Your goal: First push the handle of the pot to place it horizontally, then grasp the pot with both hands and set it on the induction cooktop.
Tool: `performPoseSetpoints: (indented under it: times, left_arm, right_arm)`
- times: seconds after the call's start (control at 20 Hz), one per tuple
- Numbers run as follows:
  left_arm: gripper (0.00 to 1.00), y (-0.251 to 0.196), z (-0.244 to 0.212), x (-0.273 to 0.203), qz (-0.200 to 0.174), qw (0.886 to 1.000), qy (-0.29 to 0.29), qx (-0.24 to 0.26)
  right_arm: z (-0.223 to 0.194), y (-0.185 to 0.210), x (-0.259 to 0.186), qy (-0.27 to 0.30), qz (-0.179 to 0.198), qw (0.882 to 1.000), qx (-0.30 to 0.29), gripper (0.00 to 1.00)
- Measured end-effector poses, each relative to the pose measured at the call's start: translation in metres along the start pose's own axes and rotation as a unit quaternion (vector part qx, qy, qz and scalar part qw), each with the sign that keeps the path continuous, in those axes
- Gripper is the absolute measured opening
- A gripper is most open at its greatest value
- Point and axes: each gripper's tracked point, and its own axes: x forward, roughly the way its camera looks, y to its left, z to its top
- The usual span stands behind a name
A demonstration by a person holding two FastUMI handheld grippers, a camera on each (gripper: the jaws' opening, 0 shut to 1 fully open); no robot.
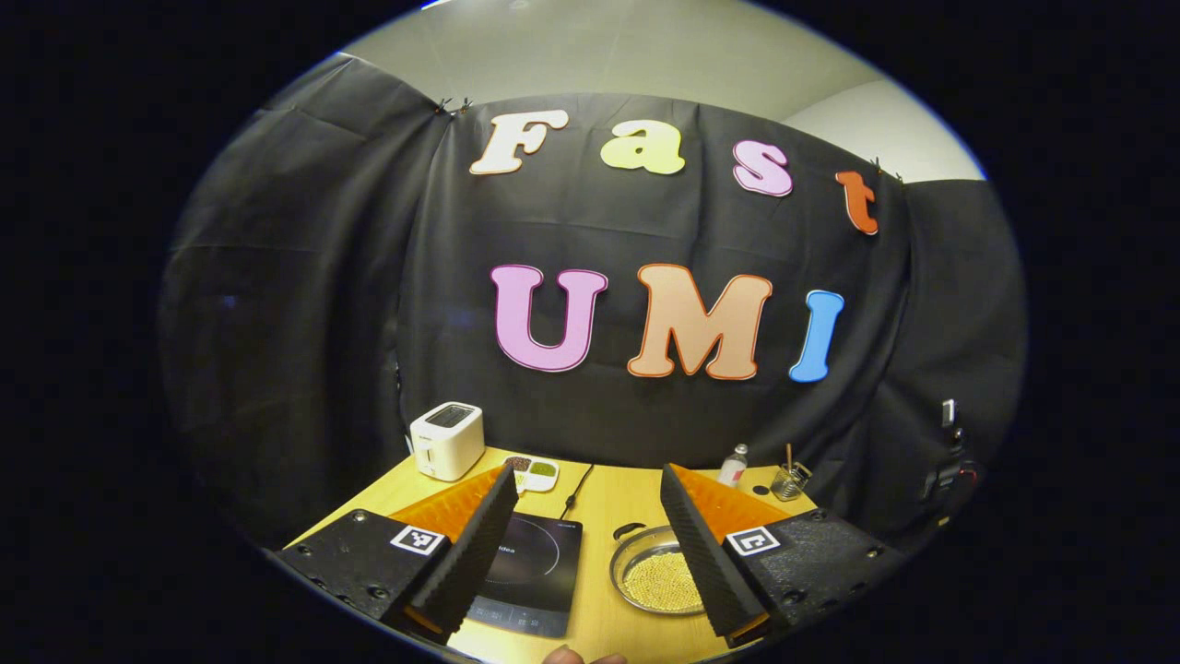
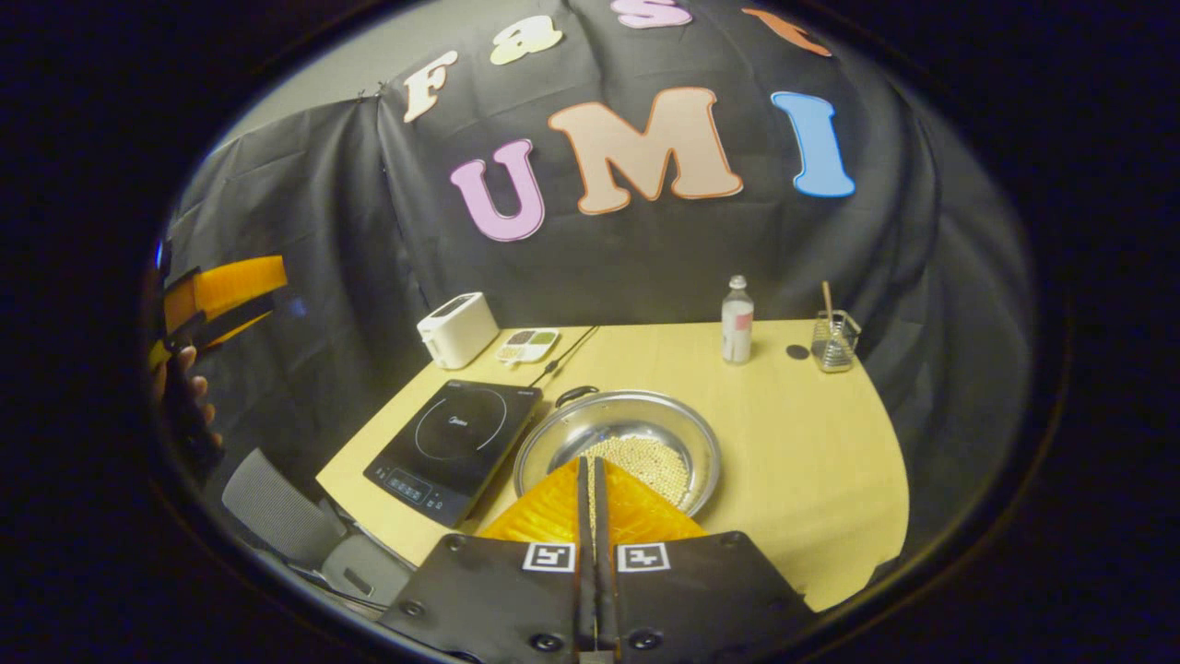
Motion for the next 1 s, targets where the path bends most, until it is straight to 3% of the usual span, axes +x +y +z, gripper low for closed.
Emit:
performPoseSetpoints:
  times: [0.25, 0.3, 0.35, 0.5, 0.65, 1.0]
  left_arm:
    - [0.92, -0.012, -0.012, 0.012, 0.021, 0.999, 0.03, 0.003]
    - [0.95, -0.016, -0.013, 0.017, 0.019, 0.999, 0.033, 0.004]
    - [0.92, -0.02, -0.015, 0.021, 0.017, 0.999, 0.044, 0.008]
    - [0.96, -0.02, -0.012, 0.028, 0.02, 0.999, 0.042, 0.027]
    - [0.92, -0.021, -0.022, 0.027, 0.021, 0.998, 0.056, 0.021]
    - [0.96, -0.024, -0.027, 0.036, 0.018, 0.997, 0.067, 0.028]
  right_arm:
    - [-0.059, -0.009, 0.025, 0.085, 0.044, 0.995, -0.01, 0.03]
    - [-0.072, -0.012, 0.027, 0.104, 0.045, 0.994, -0.013, 0.03]
    - [-0.082, -0.016, 0.03, 0.119, 0.045, 0.992, -0.013, 0.0]
    - [-0.108, -0.012, 0.04, 0.151, 0.058, 0.987, -0.011, 0.03]
    - [-0.136, -0.012, 0.044, 0.194, 0.073, 0.978, -0.026, 0.0]
    - [-0.168, -0.033, 0.053, 0.253, 0.053, 0.965, -0.043, 0.03]
